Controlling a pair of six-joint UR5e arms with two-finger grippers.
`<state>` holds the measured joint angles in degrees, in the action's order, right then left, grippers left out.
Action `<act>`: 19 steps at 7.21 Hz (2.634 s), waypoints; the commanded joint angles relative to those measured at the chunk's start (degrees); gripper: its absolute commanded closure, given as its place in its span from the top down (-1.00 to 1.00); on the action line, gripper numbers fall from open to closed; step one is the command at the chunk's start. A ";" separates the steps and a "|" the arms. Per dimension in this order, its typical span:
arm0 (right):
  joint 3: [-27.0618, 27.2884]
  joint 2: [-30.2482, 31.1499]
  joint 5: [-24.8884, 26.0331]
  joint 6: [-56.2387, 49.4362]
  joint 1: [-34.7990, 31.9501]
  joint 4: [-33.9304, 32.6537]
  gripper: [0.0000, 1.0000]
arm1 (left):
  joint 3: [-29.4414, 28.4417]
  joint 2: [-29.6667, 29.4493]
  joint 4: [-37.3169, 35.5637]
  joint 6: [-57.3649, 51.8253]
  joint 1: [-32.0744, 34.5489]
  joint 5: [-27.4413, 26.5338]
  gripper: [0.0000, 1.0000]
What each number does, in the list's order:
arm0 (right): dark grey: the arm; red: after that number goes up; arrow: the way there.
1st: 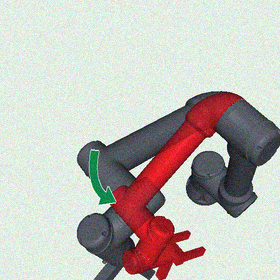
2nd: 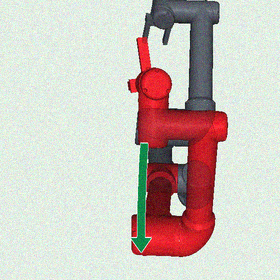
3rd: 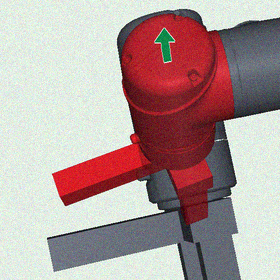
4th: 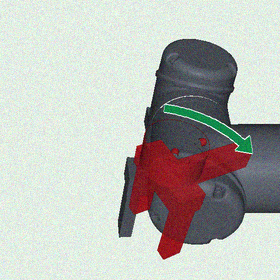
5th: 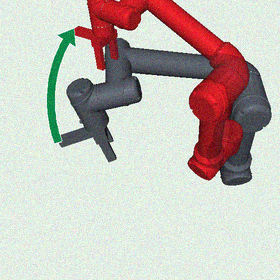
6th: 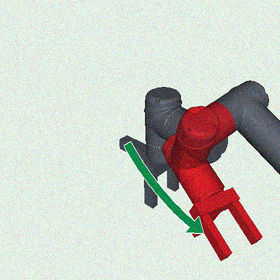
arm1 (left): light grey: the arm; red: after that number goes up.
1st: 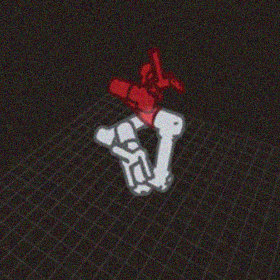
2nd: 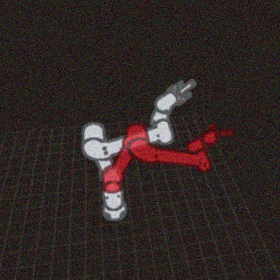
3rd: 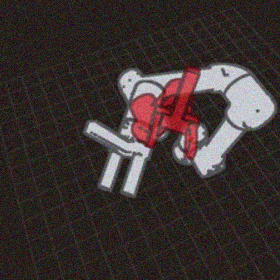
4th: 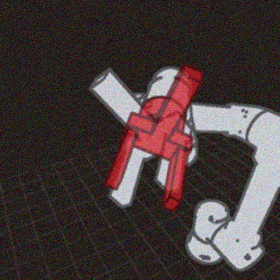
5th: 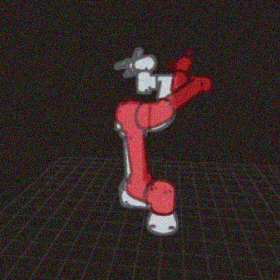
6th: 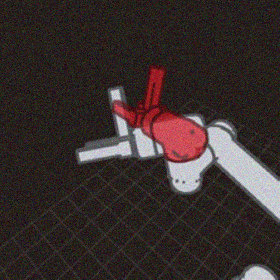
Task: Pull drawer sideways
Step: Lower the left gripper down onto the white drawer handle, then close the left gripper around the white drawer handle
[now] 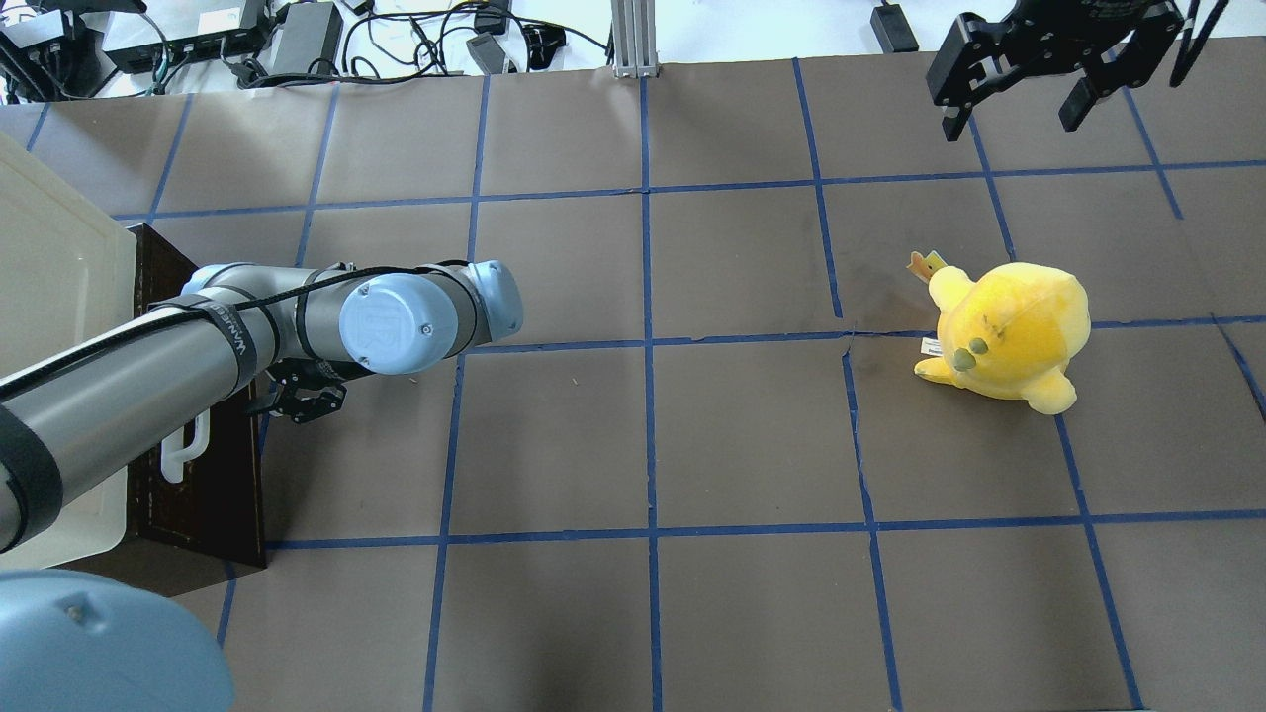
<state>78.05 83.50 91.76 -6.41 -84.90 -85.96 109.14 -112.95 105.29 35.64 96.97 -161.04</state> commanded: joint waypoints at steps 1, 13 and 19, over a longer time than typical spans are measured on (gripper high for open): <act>0.00 0.00 0.00 0.00 0.00 0.00 1.00 | 0.11 0.45 3.15 2.83 -1.86 -1.63 1.00; 0.00 0.00 -0.09 0.00 0.00 0.00 1.00 | -1.38 -1.40 2.99 3.03 1.72 -1.21 -0.92; 0.00 0.00 0.00 0.00 0.00 0.00 1.00 | -2.96 -1.66 2.73 2.94 6.55 -0.69 -0.91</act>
<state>78.04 83.50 91.76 -6.42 -84.90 -85.96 106.83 -114.48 107.95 38.68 102.51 -162.08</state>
